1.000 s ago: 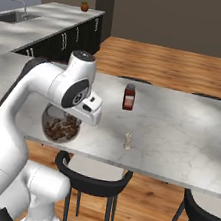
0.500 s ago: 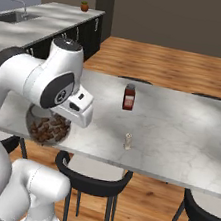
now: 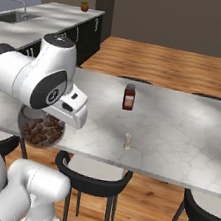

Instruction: Pick the jar and candle from the dining table and place them in the open cabinet. Close the cabinet after placing the objects.

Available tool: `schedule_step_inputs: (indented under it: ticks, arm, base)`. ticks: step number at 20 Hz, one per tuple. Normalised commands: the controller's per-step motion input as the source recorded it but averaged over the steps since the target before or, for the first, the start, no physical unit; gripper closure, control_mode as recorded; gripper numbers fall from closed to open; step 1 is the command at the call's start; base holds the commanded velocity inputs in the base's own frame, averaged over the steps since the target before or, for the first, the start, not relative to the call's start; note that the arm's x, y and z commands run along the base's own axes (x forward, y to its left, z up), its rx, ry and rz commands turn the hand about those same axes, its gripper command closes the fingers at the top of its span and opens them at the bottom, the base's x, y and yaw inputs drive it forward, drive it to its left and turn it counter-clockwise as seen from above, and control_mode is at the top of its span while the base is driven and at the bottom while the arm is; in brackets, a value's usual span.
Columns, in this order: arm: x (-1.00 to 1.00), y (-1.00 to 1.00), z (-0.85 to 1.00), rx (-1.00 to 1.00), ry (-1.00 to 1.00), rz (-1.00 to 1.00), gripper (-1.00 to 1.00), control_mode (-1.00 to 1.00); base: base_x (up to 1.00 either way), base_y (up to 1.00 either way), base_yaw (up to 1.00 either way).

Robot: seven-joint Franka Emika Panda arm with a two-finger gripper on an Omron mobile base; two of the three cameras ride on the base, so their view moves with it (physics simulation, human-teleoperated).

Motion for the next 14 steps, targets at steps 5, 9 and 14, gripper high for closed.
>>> schedule_step_inputs:
  ticks: [5, 9, 14]
  arm:
    - [0.09, 0.21, 0.00, -0.01, 0.00, 0.00, 1.00, -1.00]
    - [0.33, 0.23, 0.00, -0.01, 0.03, 0.00, 1.00, -1.00]
    - [0.56, 0.17, -0.03, 0.00, 0.07, 0.00, 1.00, -1.00]
  base:
    - [0.00, 0.00, 0.00]
    - [0.00, 0.00, 0.00]
    - [0.00, 0.00, 0.00]
